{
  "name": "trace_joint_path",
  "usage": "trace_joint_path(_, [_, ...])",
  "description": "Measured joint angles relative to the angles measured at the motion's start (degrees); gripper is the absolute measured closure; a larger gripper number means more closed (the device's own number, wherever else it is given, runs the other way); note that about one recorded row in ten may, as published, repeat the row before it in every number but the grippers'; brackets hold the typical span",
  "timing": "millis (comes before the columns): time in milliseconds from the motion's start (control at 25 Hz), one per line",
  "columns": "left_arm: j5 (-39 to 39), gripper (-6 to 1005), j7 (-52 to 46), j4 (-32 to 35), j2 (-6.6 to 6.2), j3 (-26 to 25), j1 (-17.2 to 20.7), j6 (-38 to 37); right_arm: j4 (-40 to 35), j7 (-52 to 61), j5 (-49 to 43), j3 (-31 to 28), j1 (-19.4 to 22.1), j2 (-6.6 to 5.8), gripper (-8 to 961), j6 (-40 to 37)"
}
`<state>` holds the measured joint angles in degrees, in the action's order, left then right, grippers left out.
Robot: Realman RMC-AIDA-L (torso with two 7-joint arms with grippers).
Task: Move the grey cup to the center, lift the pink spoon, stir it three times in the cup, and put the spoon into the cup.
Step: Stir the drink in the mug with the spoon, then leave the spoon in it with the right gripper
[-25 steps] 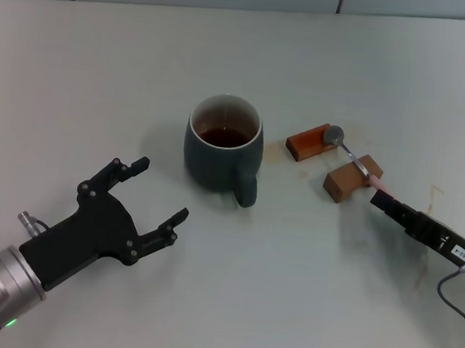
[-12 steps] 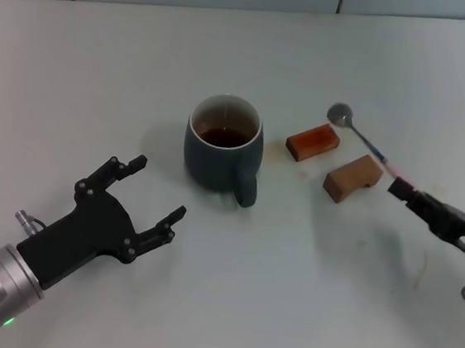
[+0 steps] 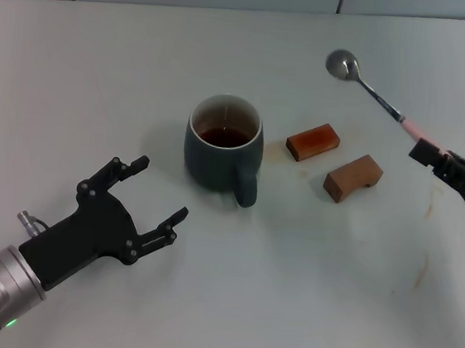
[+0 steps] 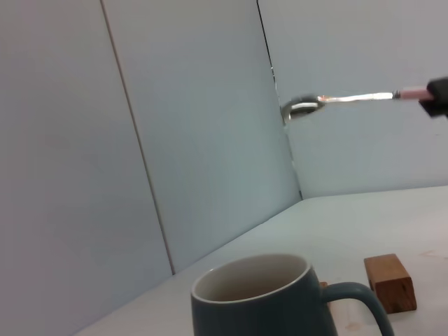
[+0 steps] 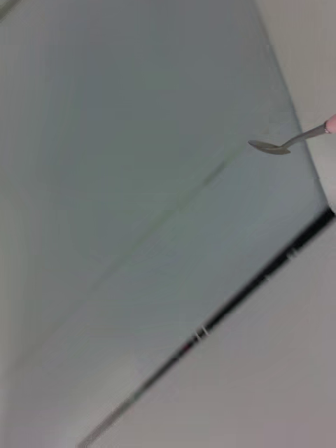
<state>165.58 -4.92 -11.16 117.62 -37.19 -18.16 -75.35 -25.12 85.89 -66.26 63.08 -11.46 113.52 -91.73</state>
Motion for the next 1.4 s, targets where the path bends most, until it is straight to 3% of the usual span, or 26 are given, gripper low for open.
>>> trace_joint_path(80, [0.00, 150, 0.00, 0.00, 0.00, 0.16, 0.00, 0.00, -9.85, 8.44, -8.04, -4.64, 0.07, -0.29, 823, -1.81])
trace_joint_path(160, [0.00, 150, 0.00, 0.00, 0.00, 0.21, -0.01, 0.00, -13.50, 11.12, -10.75, -6.22, 0.07, -0.16, 824, -2.33])
trace_joint_path(200, [0.00, 150, 0.00, 0.03, -0.03, 0.24, -0.08, 0.00, -17.79, 14.21, -13.79, -7.93, -0.01, 0.07, 824, -2.79])
trace_joint_path(240, [0.00, 150, 0.00, 0.06, -0.06, 0.25, -0.09, 0.00, -26.86, 20.20, -19.13, -10.42, -0.47, 0.80, 824, -3.47])
trace_joint_path(280, [0.00, 150, 0.00, 0.06, -0.06, 0.25, -0.09, 0.00, -26.86, 20.20, -19.13, -10.42, -0.47, 0.80, 824, -3.47])
trace_joint_path(400, [0.00, 150, -0.11, 0.09, -0.09, 0.28, -0.39, 0.33, -39.45, 28.84, -25.56, -12.66, -1.96, 1.55, 825, -4.42])
trace_joint_path(600, [0.00, 151, -0.42, 0.21, -0.02, 0.28, -0.68, 0.71, -56.70, 44.53, -35.30, -13.73, -7.44, 1.34, 826, -9.33])
trace_joint_path(640, [0.00, 151, -0.42, 0.29, 0.02, 0.26, -0.73, 0.72, -61.42, 50.33, -39.11, -13.79, -10.95, 0.90, 826, -11.53])
trace_joint_path(680, [0.00, 151, -0.43, 0.40, 0.05, 0.24, -0.76, 0.72, -61.42, 50.33, -39.11, -13.79, -10.95, 0.90, 826, -11.53])
trace_joint_path(800, [0.00, 151, -0.54, 0.66, 0.08, 0.28, -0.96, 0.73, -65.92, 56.72, -44.17, -13.85, -16.01, 0.12, 826, -14.44])
trace_joint_path(840, [0.00, 151, -0.58, 0.68, 0.02, 0.29, -0.99, 0.73, -67.99, 60.33, -47.39, -13.87, -19.39, -0.52, 826, -16.18])
trace_joint_path(1000, [0.00, 152, -0.75, 0.70, -0.16, 0.29, -1.05, 0.73, -68.89, 64.35, -50.92, -13.88, -24.20, -1.76, 826, -17.90])
trace_joint_path(1160, [0.00, 152, -0.80, 0.70, -0.27, 0.30, -1.25, 0.65, -67.57, 67.47, -55.19, -13.70, -30.80, -3.40, 825, -20.74])
trace_joint_path(1400, [0.00, 152, -0.76, 0.87, -0.29, 0.28, -1.46, 0.77, -62.12, 68.19, -61.83, -11.28, -38.14, -4.69, 825, -22.04])
